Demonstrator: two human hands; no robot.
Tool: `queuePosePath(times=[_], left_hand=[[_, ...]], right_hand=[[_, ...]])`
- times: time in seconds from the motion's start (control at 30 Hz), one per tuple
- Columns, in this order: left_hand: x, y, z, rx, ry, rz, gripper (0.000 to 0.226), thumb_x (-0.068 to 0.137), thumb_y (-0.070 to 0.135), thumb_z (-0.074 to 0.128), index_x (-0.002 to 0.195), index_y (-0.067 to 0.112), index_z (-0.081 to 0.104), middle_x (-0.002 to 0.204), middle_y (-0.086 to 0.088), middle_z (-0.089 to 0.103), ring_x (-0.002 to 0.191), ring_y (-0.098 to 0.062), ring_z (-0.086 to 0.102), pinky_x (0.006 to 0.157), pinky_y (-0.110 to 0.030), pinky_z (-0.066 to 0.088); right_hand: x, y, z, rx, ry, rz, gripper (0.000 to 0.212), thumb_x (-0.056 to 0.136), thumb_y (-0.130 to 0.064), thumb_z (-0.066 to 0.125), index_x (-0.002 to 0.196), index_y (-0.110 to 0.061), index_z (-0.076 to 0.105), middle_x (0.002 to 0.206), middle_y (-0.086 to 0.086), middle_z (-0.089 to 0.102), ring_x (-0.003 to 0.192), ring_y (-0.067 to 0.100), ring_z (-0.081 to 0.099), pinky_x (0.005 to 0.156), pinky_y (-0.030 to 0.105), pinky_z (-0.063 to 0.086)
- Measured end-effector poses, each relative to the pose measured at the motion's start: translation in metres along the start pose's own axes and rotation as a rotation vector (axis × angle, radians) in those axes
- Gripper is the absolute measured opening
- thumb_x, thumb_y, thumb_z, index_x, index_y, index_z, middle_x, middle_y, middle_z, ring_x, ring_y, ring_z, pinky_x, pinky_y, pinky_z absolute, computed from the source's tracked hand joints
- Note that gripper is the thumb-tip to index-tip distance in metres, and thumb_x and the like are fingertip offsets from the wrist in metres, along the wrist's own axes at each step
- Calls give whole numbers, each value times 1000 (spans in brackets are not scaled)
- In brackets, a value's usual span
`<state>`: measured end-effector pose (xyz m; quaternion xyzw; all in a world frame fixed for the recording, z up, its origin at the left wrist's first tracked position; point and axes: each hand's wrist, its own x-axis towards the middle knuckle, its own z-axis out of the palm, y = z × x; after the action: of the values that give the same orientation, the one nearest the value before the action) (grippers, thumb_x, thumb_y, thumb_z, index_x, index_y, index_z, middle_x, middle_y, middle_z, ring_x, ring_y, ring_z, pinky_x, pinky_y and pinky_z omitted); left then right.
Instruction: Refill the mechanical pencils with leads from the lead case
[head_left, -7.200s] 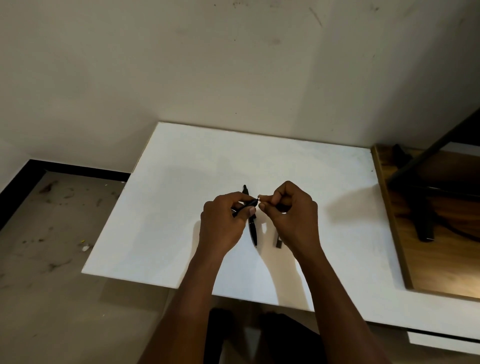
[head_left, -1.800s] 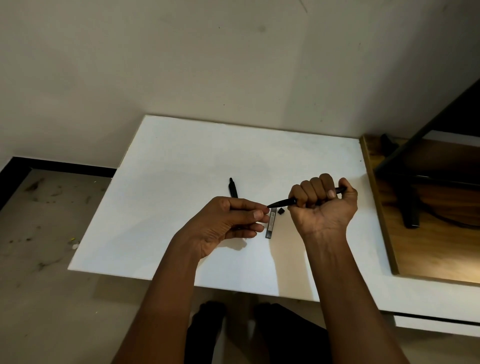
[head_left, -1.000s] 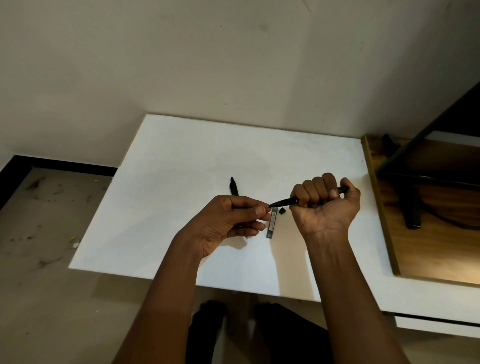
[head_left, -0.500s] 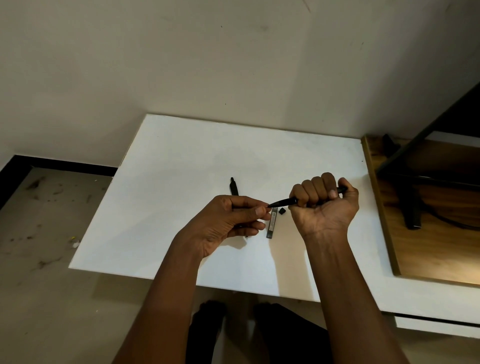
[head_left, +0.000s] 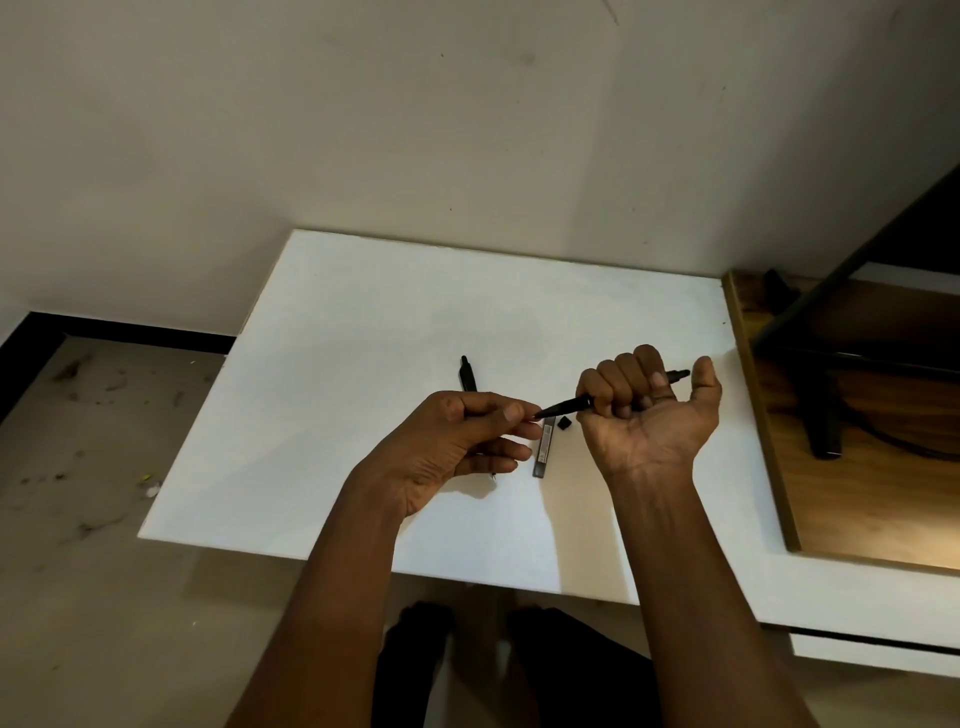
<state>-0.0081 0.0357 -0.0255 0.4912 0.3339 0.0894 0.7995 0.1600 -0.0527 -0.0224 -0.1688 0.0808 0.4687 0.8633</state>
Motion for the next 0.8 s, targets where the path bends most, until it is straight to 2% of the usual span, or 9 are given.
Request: queuePosePath(times=[0.07,0.17,0.3,0.4,0.5,0.57,0.67,0.73,0.8], left_hand=[[2,0,-1,22,48,22,27,94,37,63,101,16,79,100,-6,79,84,-17,75,71,-26,60],[6,1,-2,117,239,140,25,99,31,59,102,15,78,94,-3,79,85,-17,73,71,-29,61],[8,-1,-7,245,474,218,15,95,30,66,97,21,78,88,1,79,83,-16,73,68,-33,58],[8,-6,-13,321,619,197,12,92,25,69,92,16,77,83,-4,77,69,-15,70,61,-30,57],[11,-13,-15,368,683,134,10,90,23,72,84,14,75,77,-9,75,61,-20,67,60,-34,59],[13,-17,-15,416,700,101,12,87,26,73,82,15,74,75,-10,75,61,-23,67,66,-41,63],[17,-21,-11,545,735,78,30,80,41,80,93,16,72,80,-5,75,77,-27,72,76,-45,61],[18,-23,-5,624,762,65,44,74,50,82,101,18,69,76,5,70,81,-22,70,74,-36,57],[18,-24,-1,691,785,59,50,70,51,85,105,20,65,69,13,61,80,-14,65,65,-27,45]], right_hand=[[1,0,1,-55,3,3,47,93,-49,38,66,-12,45,56,-2,26,47,13,22,48,27,22],[7,4,7,-342,90,3,30,97,-24,45,96,-3,66,64,3,47,58,17,46,58,28,44],[8,18,6,-754,142,-50,24,103,-11,53,127,-5,52,89,12,76,87,30,77,76,35,63],[3,31,1,-975,161,-82,39,94,-19,70,122,-4,47,103,15,77,86,33,78,73,34,63],[3,37,-2,-1172,206,-117,40,86,-24,79,103,7,60,82,15,78,73,31,78,76,42,64],[3,39,-4,-1327,213,-154,36,85,-29,79,87,5,67,70,11,77,64,27,77,70,38,63],[1,43,-8,-1470,224,-159,36,86,-37,77,72,-5,71,58,6,72,51,21,73,58,30,60],[4,46,-11,-1566,257,-168,36,92,-39,70,71,-10,70,54,1,68,44,12,67,53,27,54],[8,48,-11,-1613,268,-140,29,98,-33,60,81,-13,71,61,-1,67,49,10,64,59,27,51]])
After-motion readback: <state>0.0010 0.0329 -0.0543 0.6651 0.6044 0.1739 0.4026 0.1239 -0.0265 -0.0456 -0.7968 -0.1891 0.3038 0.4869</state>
